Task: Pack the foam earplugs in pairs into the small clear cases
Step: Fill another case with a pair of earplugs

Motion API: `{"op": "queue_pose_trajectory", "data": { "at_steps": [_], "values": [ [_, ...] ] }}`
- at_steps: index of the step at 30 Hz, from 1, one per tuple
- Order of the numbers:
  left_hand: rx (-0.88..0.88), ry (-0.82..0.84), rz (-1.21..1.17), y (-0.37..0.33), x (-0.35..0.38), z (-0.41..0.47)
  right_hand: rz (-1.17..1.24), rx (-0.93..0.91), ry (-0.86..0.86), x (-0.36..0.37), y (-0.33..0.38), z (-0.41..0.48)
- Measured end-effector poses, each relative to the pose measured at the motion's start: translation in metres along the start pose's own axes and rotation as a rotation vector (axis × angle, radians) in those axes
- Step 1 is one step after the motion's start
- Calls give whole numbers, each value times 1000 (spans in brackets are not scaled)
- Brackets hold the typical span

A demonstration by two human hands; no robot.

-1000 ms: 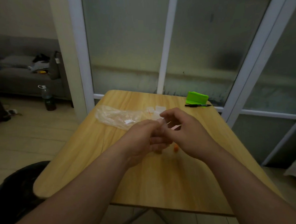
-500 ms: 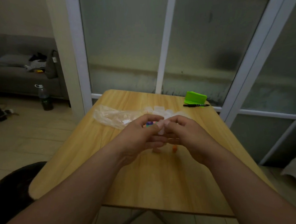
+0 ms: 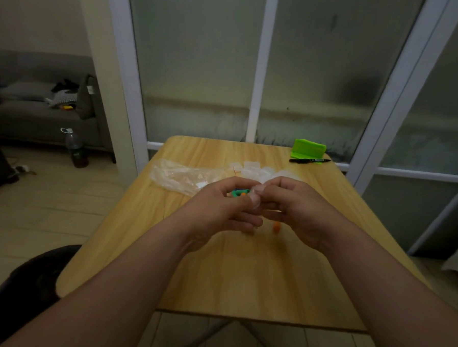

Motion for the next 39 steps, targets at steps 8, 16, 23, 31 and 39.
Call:
{"op": "queue_pose_trajectory", "data": {
  "at_steps": [8,16,23,31,39],
  "values": [
    [-16,5,31,-1,-6,-5,-8,40,66,5,1,-1],
    [-16,-1,-14,-1,-9,-6,33,-44,33,11,3,1],
    [-24,5,-41,-1,-8,-4,16,-75,0,11,2,1],
    [-32,-9,-39,-1,-6,-6,-12,-88,-19,12,2,2],
    [-65,-17,-48,3,-6,-6,-51,-74,-31,14,-2,3]
  ]
}}
Point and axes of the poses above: each hand's wrist, its own z-axis towards the middle knuckle, its own x-axis out of the palm, y = z × x, the point moved 3 cm from there along z, towards the middle knuckle, and after that the axes turned 2 degrees about y, right-handed, at the moved point
